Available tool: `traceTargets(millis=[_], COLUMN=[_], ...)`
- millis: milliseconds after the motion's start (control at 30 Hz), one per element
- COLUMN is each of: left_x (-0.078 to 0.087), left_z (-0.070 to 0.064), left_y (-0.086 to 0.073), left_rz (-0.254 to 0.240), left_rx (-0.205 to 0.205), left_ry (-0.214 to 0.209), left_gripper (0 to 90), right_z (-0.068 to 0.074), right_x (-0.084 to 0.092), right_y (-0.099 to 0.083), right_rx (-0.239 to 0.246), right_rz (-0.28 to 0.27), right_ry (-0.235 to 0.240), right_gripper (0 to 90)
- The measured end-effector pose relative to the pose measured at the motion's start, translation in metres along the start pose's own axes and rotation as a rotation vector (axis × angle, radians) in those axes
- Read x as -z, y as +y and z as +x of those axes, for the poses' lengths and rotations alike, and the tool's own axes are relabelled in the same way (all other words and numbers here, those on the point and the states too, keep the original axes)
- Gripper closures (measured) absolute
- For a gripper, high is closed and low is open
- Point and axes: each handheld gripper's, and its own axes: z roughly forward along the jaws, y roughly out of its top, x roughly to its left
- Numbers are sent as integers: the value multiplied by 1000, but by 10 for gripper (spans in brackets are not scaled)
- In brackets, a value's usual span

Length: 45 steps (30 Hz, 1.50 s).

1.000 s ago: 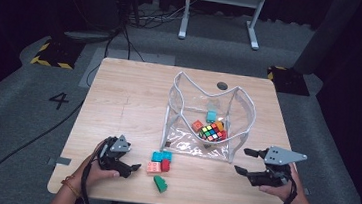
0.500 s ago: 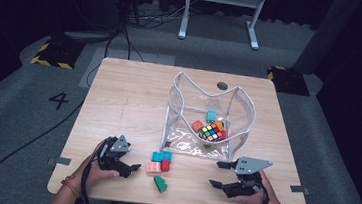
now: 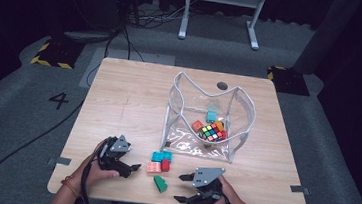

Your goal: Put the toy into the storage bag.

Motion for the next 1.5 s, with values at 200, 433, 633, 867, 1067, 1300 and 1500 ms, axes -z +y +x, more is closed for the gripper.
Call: traceTargets(millis=[200, 433, 633, 867, 1067, 1300, 1500], left_x=[0, 0, 0, 0, 0, 0, 0], left_z=[0, 0, 0, 0, 0, 0, 0], left_y=[0, 0, 0, 0, 0, 0, 0], left_rz=[0, -1, -1, 0, 0, -1, -1], left_rx=[-1, -2, -2, -2, -1, -1, 0], left_ry=[-3, -4, -4, -4, -3, -3, -4], left_gripper=[123, 123, 124, 123, 123, 124, 124], right_z=[8, 6, 6, 7, 3, -2, -14], right_x=[-26, -42, -51, -52, -45, -32, -8], right_y=[9, 20, 26, 27, 22, 13, 0], right_rx=[-21, -24, 10, -37, -29, 5, 21], right_rz=[36, 44, 75, 50, 33, -3, -14], right_ry=[14, -4, -24, -59, -62, -37, -75], right_gripper=[311, 285, 313, 490, 568, 666, 669])
